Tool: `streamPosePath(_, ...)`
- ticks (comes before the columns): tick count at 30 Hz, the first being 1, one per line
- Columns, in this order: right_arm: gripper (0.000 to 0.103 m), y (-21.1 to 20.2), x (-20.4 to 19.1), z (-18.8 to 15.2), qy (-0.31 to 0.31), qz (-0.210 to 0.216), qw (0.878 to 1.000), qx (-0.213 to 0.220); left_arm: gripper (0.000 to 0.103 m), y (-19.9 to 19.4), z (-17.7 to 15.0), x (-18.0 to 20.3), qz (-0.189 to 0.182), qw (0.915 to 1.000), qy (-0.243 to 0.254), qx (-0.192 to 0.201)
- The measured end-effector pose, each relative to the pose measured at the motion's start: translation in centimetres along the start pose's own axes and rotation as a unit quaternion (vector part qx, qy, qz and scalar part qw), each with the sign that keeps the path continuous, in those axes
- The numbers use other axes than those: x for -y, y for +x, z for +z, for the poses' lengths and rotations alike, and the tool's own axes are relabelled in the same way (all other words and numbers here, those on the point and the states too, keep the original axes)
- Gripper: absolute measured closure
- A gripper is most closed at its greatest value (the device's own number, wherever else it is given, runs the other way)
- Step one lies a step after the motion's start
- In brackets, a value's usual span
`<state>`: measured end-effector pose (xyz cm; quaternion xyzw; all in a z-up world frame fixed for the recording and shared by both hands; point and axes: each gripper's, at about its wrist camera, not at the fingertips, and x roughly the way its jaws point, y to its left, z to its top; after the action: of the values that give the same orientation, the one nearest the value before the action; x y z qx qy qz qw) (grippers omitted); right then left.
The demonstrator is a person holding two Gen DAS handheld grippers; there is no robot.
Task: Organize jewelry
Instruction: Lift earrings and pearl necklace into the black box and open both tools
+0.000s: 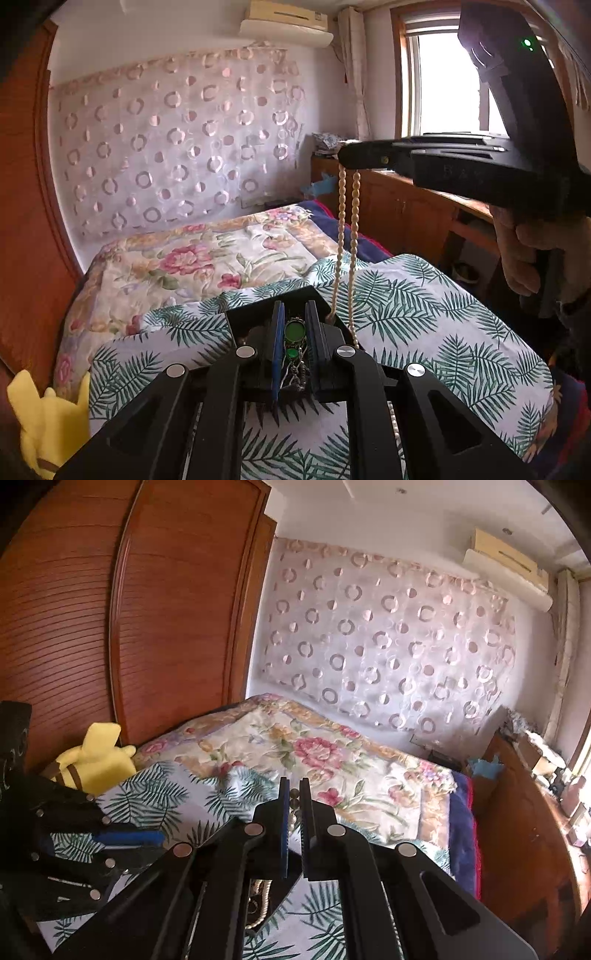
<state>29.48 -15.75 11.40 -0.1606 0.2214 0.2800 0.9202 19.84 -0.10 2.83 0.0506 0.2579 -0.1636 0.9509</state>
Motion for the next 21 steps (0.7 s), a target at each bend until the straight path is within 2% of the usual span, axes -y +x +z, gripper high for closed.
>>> streamPosePath(13, 0.096, 6.5, -0.1, -7.6, 0.042, 0.058, 0.992, -0.101, 0.093, 4.8, -0.3, -1.6, 0.002, 0.9994, -0.019, -0.030)
streamPosePath(14, 0.092, 6.7, -0.1, -7.9, 0.043, 0.060, 0.992, -0.105, 0.093, 5.1, -0.4, -1.7, 0.001, 0.9993, -0.021, -0.033)
streamPosePath(15, 0.080, 6.8, -0.2, -8.2, 0.045, 0.062, 0.991, -0.106, 0.093, 5.6, -0.3, -1.9, 0.002, 0.9991, -0.022, -0.036)
streamPosePath(17, 0.068, 6.8, 0.0, -8.5, 0.050, 0.063, 0.991, -0.106, 0.093, 6.3, -0.6, -2.1, 0.002, 0.9988, -0.025, -0.042)
streamPosePath(21, 0.068, 6.3, 0.2, -9.1, 0.057, 0.062, 0.991, -0.103, 0.092, 7.5, -1.7, -2.4, 0.003, 0.9979, -0.028, -0.059)
